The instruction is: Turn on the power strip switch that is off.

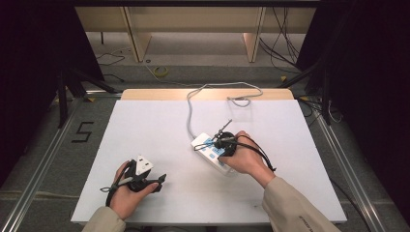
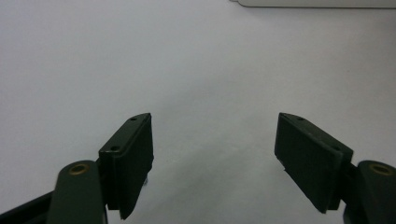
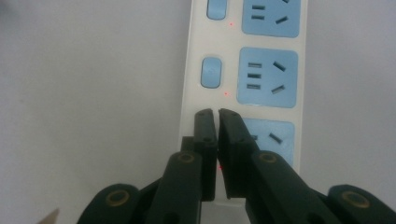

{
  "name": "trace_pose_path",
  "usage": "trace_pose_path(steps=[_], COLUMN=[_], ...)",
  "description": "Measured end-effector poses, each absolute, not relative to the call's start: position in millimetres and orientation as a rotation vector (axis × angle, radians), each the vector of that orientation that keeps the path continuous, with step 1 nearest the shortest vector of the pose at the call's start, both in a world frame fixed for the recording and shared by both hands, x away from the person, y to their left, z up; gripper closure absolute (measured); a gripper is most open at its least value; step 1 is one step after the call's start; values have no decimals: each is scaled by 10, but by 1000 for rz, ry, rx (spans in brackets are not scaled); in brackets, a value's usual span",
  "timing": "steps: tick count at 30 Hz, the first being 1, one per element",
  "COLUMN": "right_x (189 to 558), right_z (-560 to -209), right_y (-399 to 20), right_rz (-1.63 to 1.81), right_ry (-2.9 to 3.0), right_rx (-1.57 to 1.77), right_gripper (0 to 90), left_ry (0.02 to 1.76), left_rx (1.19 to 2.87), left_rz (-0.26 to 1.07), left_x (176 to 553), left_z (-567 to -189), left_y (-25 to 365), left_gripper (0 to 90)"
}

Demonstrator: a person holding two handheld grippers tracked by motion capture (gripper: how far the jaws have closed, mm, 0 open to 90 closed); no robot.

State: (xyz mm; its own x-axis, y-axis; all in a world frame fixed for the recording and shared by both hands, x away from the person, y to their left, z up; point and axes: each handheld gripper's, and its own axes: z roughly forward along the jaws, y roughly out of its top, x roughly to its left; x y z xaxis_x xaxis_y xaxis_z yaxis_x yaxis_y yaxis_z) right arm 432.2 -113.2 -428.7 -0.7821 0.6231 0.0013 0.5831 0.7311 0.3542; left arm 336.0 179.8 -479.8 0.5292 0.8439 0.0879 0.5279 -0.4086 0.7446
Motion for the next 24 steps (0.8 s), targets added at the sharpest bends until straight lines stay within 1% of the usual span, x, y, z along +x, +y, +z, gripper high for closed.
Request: trace_pose_path(steps=[10, 16, 24], right_x=[4252, 4196, 4061], right_z=[-4235, -4231, -4292], right_y=[-1347, -1662, -2172], right_rz=[623, 735, 879], right_ry=[2774, 2704, 2608], right_rx=[990, 1046, 1129], right_gripper=[770, 684, 625], left_ry=[1112, 1117, 1126], left_rx=[2107, 2106, 2104], left_rz=[601, 599, 597], left_x=[3360, 3360, 3360], left_z=[-4809, -4817, -4825], left_y=[1802, 1808, 1813], left_gripper=[278, 276, 274])
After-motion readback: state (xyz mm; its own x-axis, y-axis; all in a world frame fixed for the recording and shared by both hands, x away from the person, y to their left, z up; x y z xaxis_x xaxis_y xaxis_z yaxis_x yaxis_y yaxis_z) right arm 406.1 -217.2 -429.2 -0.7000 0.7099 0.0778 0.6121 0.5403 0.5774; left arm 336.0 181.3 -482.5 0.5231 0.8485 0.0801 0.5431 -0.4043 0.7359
